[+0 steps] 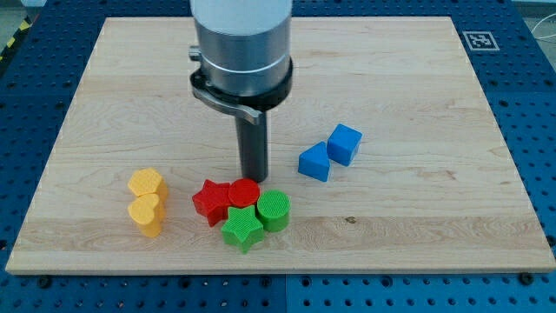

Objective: Nudge the yellow heart a bit right

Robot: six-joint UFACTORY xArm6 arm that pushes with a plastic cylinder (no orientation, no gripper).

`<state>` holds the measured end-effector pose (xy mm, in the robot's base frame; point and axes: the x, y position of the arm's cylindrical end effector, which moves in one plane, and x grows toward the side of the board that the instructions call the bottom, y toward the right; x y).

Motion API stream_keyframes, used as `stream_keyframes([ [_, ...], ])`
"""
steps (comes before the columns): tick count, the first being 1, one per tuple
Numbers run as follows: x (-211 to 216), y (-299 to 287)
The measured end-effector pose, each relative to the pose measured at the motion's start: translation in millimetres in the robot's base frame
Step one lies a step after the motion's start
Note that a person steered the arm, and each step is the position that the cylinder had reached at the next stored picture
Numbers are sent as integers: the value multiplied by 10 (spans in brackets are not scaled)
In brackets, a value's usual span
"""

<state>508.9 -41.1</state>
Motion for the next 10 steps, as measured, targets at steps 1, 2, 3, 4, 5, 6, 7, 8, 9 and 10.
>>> stream_keyframes([
  [1,-52,-193],
  [2,-57,-384],
  [3,-57,-562],
  [4,-59,-733],
  [5,-165,-927],
  [6,-190,-1199],
  [7,-198,-1461],
  [8,-188,-1702],
  [9,-54,-1953],
  [10,87,-2122],
])
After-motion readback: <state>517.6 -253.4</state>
